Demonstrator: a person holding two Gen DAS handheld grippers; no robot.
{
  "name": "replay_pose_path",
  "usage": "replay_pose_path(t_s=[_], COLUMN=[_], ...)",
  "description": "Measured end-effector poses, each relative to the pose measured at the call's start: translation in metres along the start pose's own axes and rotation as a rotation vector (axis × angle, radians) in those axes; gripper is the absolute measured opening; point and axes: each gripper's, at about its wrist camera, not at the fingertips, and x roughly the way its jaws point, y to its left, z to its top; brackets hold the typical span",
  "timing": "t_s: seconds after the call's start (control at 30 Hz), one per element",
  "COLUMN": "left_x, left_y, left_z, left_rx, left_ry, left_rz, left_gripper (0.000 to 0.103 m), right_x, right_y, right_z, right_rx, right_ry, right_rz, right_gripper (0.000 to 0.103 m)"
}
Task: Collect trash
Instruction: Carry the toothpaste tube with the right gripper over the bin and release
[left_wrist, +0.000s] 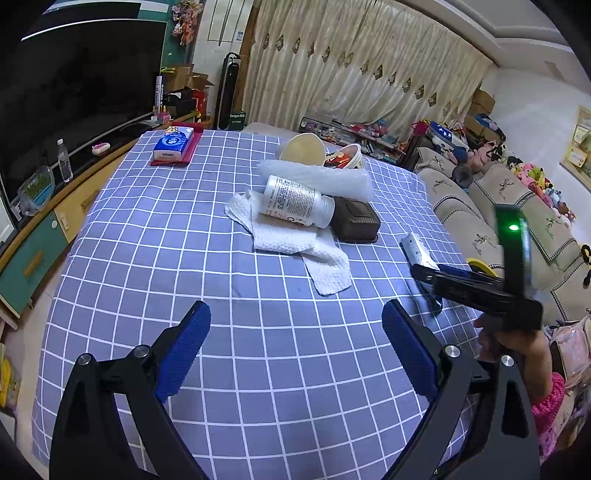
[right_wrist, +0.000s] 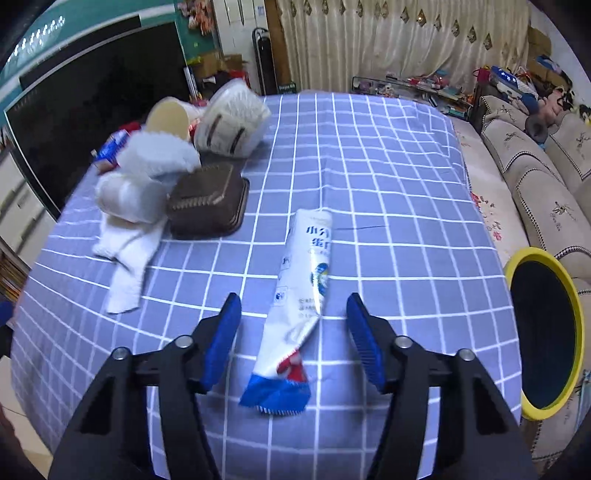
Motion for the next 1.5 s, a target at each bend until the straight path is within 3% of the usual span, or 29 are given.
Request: replay_pose_path(t_s=[0.2,0.3,0.7,1.07,1.37,1.43,1.5], left_x=[0.003,0.005,0.013,0.033,0.054,0.057,0.059], left_y=[0.006,0.007,-0.006,-0.038,-0.066,-0.070,-0.073], left_z=[-0.001,-0.002,0.001,0.008,0.015,0.016,0.016], left_rx=[-0.013,-0.017,0.007,0.051,0.102,0.109,0.115], left_ry=[0.006,0.010,0.017,0.032,0.061,0.066,0.070], left_rz=[0.003,0.003,-0.007,-0.018,-0.019,-0.020,-0.019], left_gripper=[0.093,0.093,0.093,0.093,0.093,0.093,0.093], right_x=[0.009,0.006,-0.033,-0.054,-0.029,-0.023,-0.021], right_y=[0.003,0.001,-0.034,-0.166,-0.254,-0.264,-0.269], right_z=[0.002,0.001,-0.004,-0.018,-0.043,-0.047,-0.052], right_rx=[-0.004,0.002,0.067,0.273,0.396,0.415,0.433], right_ry=[-0.007,-0.021,-0.096,-0.145,-0.064,-0.048,-0.050], right_rz=[-0.056,-0.053,-0.023,-0.200,-0.316,-0.315,-0.308], right_gripper=[0.023,0.021,0.021,0.022,0.024,0.031,0.046])
